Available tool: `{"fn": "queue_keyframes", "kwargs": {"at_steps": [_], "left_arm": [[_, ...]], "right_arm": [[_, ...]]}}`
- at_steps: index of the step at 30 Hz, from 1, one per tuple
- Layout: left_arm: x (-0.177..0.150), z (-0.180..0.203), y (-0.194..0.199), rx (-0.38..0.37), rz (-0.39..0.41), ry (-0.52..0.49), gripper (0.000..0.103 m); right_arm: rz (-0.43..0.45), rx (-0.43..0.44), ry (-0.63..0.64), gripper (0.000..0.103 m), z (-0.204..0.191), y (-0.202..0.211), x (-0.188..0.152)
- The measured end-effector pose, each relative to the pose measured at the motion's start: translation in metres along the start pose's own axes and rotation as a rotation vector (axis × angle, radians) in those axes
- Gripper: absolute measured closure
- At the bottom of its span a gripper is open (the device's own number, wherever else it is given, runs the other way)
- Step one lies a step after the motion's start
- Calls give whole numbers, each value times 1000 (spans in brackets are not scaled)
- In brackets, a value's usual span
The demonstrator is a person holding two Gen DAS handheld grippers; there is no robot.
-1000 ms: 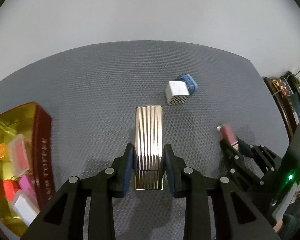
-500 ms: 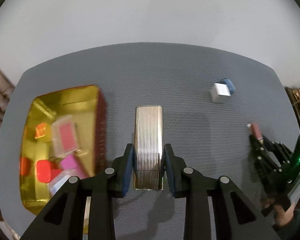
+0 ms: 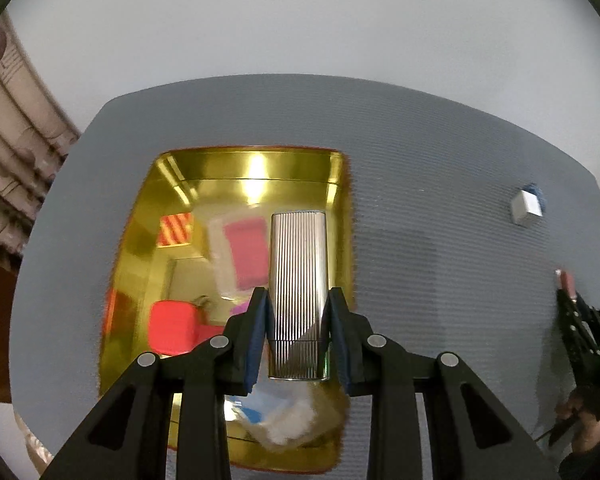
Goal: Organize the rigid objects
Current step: 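Carry the silver case with the left tool down into the gold tin, then open the left tool to release the silver case and lift away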
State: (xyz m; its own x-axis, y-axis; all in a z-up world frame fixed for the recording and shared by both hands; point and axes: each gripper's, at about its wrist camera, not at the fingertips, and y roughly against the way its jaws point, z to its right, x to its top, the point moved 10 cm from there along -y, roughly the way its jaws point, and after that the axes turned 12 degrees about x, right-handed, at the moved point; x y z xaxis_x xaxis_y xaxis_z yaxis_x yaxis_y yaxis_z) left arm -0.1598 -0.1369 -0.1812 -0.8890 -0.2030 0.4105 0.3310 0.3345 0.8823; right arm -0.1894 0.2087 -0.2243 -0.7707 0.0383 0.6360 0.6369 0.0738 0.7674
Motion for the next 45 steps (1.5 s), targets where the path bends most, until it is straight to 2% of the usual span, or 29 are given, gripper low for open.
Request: {"fn": "queue_keyframes", "kwargs": {"at_steps": [14,18,26,34,39,41,45], "left_arm": [[1,-71,-35,61,-70,98,76],[-2,-82,-45,70,-90,106,76],[-2,-84,-58,61,-107,119,76],[5,-80,-58,42,-86,116,76],[5,-82,-56,27,-72,132,72],[5,-83,-53,38,-67,134,68],[6,-86,-42,51,-36,131,67]], "right_arm": [[-1,-5,4,81,4,2,0],[0,-2,2,81,5,1,-1],[0,0,0,81,8,7,-2],[0,-1,1,81,8,7,-2],[-1,-4,3,81,9,8,-3],[0,-3,2,81,9,8,-3],[-1,-6,4,81,9,10,-3]]}}
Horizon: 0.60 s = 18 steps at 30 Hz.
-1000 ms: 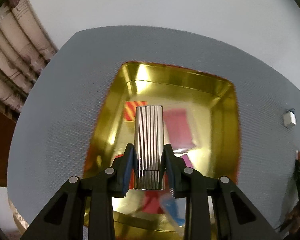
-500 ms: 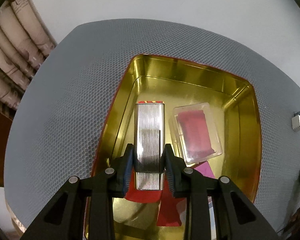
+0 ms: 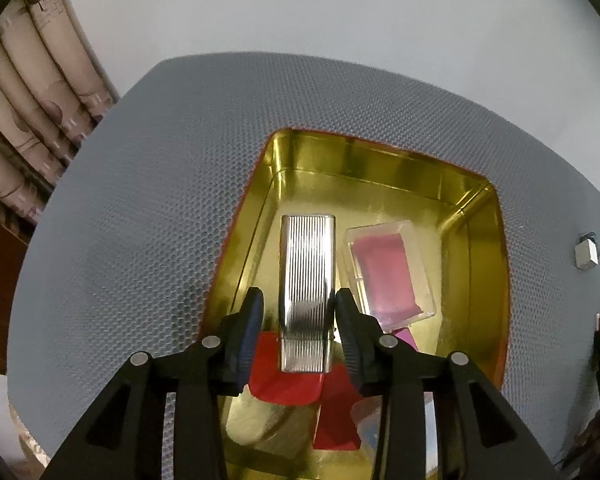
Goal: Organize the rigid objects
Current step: 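Open the left tool to release the silver case and lift away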
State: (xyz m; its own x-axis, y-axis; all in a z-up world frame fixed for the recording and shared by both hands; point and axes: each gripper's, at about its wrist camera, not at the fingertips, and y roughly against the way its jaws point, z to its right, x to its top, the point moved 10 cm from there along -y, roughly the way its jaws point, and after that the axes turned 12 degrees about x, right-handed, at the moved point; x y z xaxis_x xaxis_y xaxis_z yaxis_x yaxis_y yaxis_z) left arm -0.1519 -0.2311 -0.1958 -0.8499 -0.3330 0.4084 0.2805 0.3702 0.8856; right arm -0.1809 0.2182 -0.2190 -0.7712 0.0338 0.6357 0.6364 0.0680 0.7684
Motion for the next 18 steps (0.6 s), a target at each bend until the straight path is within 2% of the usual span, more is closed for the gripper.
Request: {"fn": "queue_keyframes", "kwargs": {"at_steps": [5,10,14,18], "left_arm": [[-6,-9,21,49,68,-1,56],[-23,-13,43,74,126,-4,54],[-35,-15,52,86,155,-3,52],[-48,-23,53,88,167,11,49]], "right_arm": [[0,4,-3,81,0,0,0],[5,37,-31,81,3,1,0],[2,28,-26,81,4,8,-1],[8,54,-51,83,8,9,0]]}}
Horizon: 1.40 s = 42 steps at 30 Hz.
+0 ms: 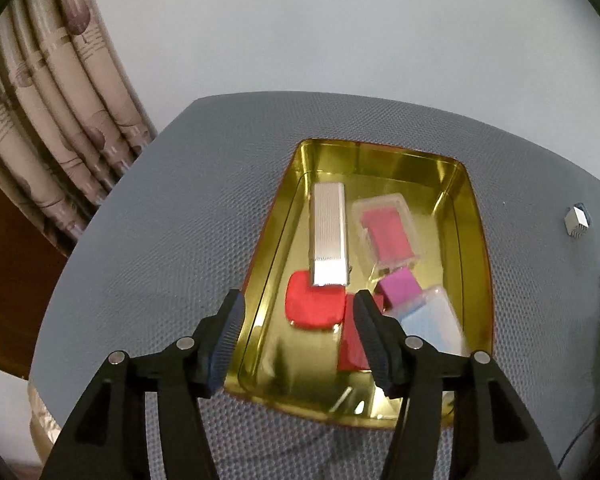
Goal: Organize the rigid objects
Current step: 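Open the left tool to release the silver case and lift away, then carry the gold lipstick into the gold tin with the right tool and release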
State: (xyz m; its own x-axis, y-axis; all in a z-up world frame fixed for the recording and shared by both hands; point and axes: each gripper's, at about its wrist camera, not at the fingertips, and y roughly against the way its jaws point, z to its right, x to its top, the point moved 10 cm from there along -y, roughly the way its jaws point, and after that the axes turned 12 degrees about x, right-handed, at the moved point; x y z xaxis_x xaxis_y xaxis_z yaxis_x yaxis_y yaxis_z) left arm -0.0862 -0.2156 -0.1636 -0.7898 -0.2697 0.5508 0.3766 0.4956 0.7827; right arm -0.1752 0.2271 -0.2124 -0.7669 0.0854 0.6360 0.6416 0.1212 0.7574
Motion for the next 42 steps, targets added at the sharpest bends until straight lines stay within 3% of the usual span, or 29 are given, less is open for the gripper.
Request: {"fn": "queue_keyframes", "kwargs": {"at_steps": [11,17,21,25,30,33,34,42], "left_arm": [[-13,-7,-1,-15,17,34,43],[-10,-21,-1,10,22,64,36],[-8,-32,-2,24,11,100,35],[-8,-46,-5,70,12,108,34],[-9,-65,-13,101,-10,150,33],[-10,-76,-18,150,-16,158,32],[-10,-80,-20,164,-17,161,32],[-15,-103,-29,193,-56,221,30]], "right_arm": [[-10,38,-72,83,-20,11,4],[10,120,-22,83,-71,15,21],[20,192,62,83,-131,44,32],[25,262,126,83,-182,35,50],[16,331,205,83,-250,55,68],[8,354,238,83,-275,51,70],[24,297,183,83,-278,48,72],[-11,337,241,83,-328,29,80]]}}
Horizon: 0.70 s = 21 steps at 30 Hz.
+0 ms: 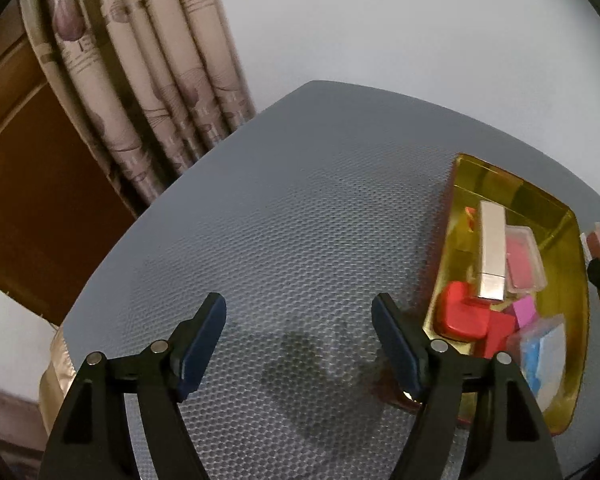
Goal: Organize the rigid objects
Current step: 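Carry the gold lipstick into the gold tin with the right tool and release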
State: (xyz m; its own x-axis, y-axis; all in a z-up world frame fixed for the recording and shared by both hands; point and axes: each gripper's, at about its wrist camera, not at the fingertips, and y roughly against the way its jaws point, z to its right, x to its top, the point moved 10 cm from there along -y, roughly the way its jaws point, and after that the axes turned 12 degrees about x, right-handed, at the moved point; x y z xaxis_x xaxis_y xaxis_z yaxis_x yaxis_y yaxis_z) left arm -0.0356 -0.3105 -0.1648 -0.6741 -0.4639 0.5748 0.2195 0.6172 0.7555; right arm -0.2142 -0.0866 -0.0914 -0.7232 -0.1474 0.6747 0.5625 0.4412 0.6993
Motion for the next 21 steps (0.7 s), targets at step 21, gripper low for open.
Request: {"fn": "queue_keyframes", "kwargs": {"at_steps": [21], "left_arm": [[-7,-39,-22,16,-94,95,29]], "right_arm": [[-132,12,11,83,-9,-64,-5]]}}
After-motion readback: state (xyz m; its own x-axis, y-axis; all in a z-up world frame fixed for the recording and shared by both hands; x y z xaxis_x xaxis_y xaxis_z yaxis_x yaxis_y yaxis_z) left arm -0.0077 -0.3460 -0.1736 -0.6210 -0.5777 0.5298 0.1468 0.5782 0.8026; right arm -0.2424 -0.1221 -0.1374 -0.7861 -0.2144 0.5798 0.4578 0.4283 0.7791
